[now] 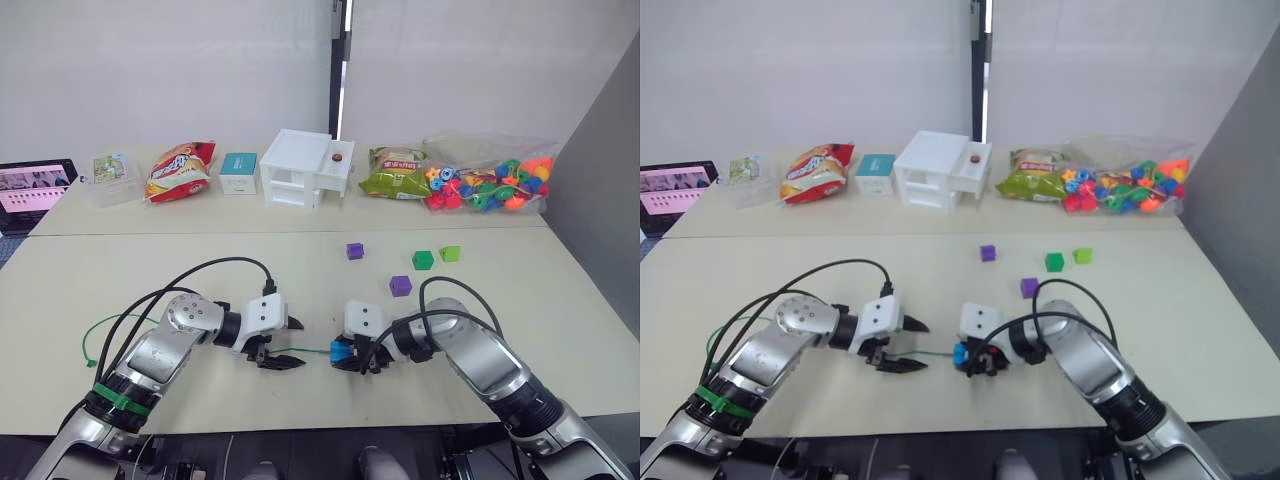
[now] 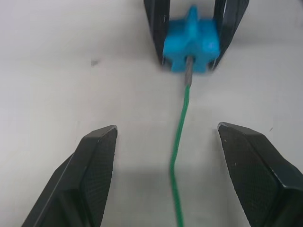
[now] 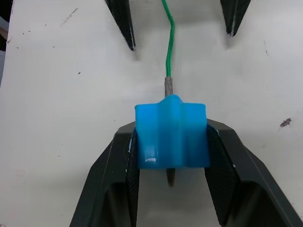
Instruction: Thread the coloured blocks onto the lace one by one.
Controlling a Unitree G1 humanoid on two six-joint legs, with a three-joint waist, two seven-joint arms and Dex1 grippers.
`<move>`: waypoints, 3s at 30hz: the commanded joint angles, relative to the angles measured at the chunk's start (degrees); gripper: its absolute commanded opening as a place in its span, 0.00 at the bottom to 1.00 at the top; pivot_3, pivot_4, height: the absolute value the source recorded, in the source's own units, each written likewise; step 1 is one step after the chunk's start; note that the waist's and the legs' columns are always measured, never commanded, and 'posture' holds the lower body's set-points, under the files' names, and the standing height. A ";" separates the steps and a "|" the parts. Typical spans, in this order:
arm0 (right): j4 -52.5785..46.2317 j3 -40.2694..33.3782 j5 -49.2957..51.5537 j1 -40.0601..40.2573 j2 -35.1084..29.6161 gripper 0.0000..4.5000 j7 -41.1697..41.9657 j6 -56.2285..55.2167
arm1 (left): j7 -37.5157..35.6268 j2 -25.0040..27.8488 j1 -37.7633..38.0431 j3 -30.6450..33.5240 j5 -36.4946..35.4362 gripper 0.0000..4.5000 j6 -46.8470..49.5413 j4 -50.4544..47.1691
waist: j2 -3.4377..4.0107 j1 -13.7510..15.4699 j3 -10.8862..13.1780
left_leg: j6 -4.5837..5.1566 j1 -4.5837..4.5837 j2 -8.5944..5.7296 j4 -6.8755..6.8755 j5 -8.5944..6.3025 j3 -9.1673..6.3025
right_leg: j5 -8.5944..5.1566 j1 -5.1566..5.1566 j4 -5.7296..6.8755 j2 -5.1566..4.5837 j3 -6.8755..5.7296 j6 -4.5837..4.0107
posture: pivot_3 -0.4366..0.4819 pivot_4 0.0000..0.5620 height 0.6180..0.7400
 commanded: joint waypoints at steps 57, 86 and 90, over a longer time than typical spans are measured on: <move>-6.72 -7.73 6.73 5.14 -13.77 1.00 1.46 -3.14 | 1.71 -10.06 -8.57 -10.90 4.23 1.00 15.95 -6.84 | -0.06 0.31 0.06 | 0.05 -0.19 -0.03 0.03 -0.02 0.01 | 0.00 -0.06 -0.14 -0.02 0.00 0.01 | 0.48 0.27 1.00; 0.30 -3.35 2.00 5.57 -10.76 0.00 -0.69 -12.19 | 1.09 -10.06 -8.74 -11.11 5.25 0.31 14.14 -5.09 | -0.06 0.30 0.06 | 0.04 -0.07 -0.04 0.05 -0.02 0.00 | -0.01 0.07 -0.13 -0.03 0.00 0.01 | 0.48 0.27 1.00; -0.19 -3.70 2.53 5.50 -11.20 0.00 0.22 -13.34 | 1.26 -9.81 -8.38 -10.93 5.14 0.31 14.37 -5.45 | -0.06 0.31 0.06 | 0.04 -0.06 -0.04 0.05 -0.02 0.00 | 0.00 0.07 -0.10 -0.03 0.00 0.01 | 0.48 0.27 1.00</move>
